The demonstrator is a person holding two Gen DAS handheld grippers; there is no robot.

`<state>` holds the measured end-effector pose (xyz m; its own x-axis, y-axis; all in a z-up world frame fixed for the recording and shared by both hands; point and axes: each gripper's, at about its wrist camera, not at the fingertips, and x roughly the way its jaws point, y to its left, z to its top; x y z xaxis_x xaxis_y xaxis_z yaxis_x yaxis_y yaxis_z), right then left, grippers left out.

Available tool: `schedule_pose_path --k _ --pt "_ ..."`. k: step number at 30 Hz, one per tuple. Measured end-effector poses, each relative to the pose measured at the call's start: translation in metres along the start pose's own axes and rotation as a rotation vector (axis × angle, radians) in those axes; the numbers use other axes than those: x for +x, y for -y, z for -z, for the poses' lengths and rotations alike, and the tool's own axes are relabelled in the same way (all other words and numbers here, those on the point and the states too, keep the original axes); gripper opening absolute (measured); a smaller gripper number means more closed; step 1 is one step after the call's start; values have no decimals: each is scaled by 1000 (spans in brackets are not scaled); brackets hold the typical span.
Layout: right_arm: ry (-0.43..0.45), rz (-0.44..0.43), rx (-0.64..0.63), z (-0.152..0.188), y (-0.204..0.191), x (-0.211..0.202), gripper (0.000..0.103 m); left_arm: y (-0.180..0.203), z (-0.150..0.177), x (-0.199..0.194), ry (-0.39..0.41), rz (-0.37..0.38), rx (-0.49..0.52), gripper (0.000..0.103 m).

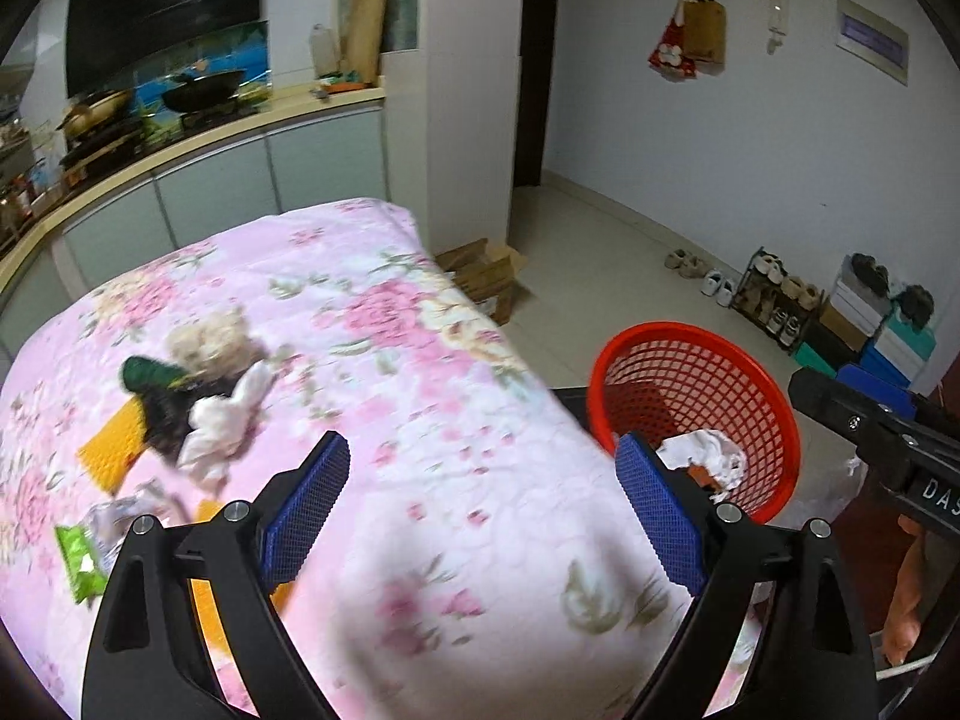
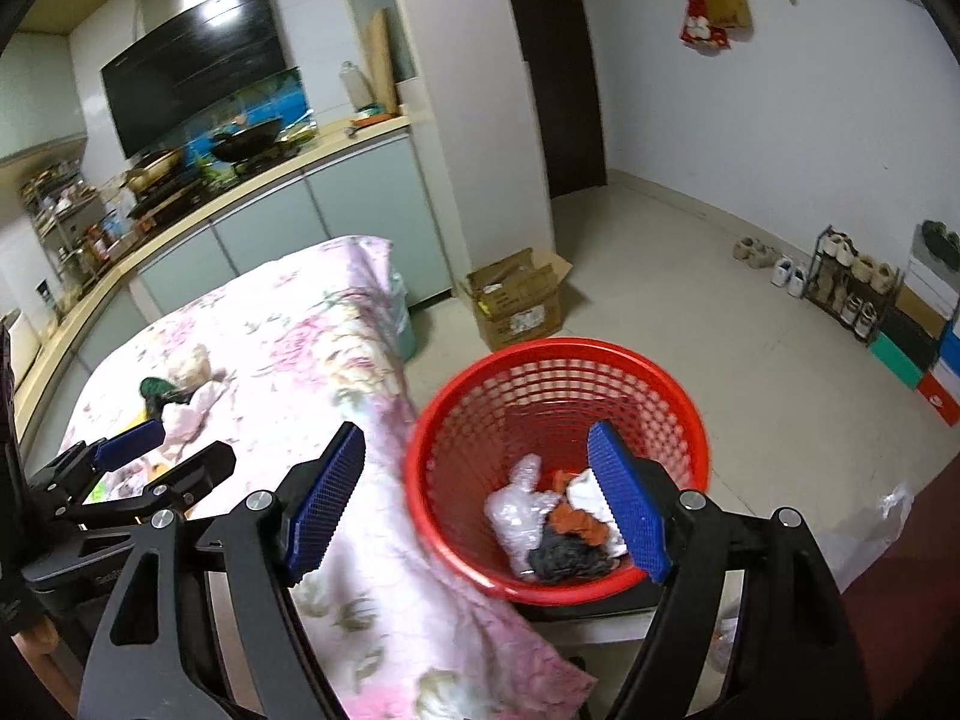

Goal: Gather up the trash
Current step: 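Move the left tool back to the quilt and grasp the green packet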

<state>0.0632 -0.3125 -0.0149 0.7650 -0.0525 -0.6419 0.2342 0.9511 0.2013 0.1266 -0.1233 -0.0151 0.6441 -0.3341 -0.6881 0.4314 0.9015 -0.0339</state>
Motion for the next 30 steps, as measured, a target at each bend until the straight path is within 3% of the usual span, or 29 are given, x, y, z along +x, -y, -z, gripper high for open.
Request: schedule_pose_path --k 12,24,30 --pt "-17 -109 -90 7 -67 -2 82 -88 26 -49 20 -121 -141 87" --pt "-77 -158 -168 10 -116 14 82 -234 69 -99 36 -321 -415 87" --pt "-110 -172 -193 15 -136 28 82 -270 89 -103 27 -308 -500 87"
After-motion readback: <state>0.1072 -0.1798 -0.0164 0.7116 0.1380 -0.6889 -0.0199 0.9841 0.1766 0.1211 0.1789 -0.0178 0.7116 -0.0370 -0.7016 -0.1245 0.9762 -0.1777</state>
